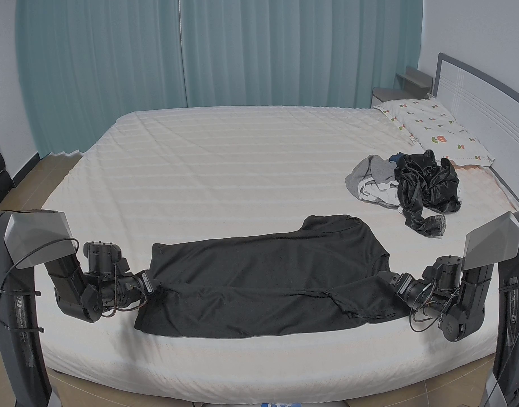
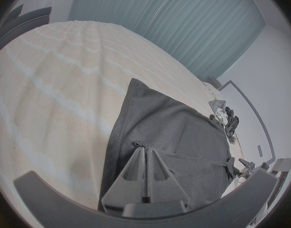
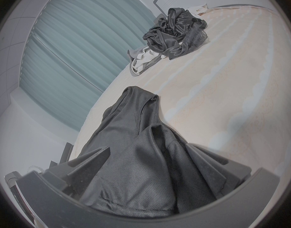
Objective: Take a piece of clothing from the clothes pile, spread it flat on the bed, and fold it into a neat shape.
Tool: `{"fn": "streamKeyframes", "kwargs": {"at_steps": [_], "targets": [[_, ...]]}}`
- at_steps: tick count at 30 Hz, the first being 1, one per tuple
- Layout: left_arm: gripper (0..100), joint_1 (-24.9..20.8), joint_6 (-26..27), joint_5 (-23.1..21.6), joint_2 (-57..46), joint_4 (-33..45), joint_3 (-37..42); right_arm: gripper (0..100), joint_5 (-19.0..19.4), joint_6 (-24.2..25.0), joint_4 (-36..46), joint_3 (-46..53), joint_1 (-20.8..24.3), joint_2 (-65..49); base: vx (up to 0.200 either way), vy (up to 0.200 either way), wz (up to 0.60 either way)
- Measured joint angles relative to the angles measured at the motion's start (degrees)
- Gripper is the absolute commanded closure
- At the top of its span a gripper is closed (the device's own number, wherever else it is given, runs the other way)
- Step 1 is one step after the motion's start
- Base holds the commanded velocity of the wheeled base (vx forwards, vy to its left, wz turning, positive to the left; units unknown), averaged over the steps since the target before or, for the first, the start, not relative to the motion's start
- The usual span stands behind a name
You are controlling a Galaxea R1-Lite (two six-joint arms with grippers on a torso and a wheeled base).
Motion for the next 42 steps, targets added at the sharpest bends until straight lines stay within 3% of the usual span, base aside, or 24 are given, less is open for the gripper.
{"fn": "streamKeyframes", "kwargs": {"at_steps": [15, 26, 30, 38, 42], "targets": [[100, -0.17, -0.07, 0.30, -3.64, -2.00, 4.22, 0, -1.50, -1.74, -0.02, 1.24, -0.41, -2.04, 0.000, 0.000, 0.00], [100, -0.06, -0.09, 0.46, -4.25, -1.97, 4.66, 0, -0.27, -3.85, -0.02, 0.95, -0.44, -3.66, 0.000, 0.000, 0.00], [100, -0.06, -0.09, 0.46, -4.28, -2.00, 4.82, 0, 3.84, -5.55, 0.61, -0.90, -1.05, -3.41, 0.000, 0.000, 0.00], [100, -0.09, -0.13, 0.46, -4.33, -1.97, 4.96, 0, 10.08, -16.81, 4.96, -4.27, -3.74, -2.47, 0.000, 0.000, 0.00], [100, -0.13, -0.16, 0.46, -4.34, -1.97, 4.96, 0, 12.06, -19.43, 9.53, -8.16, -4.56, -1.67, 0.000, 0.000, 0.00]]}}
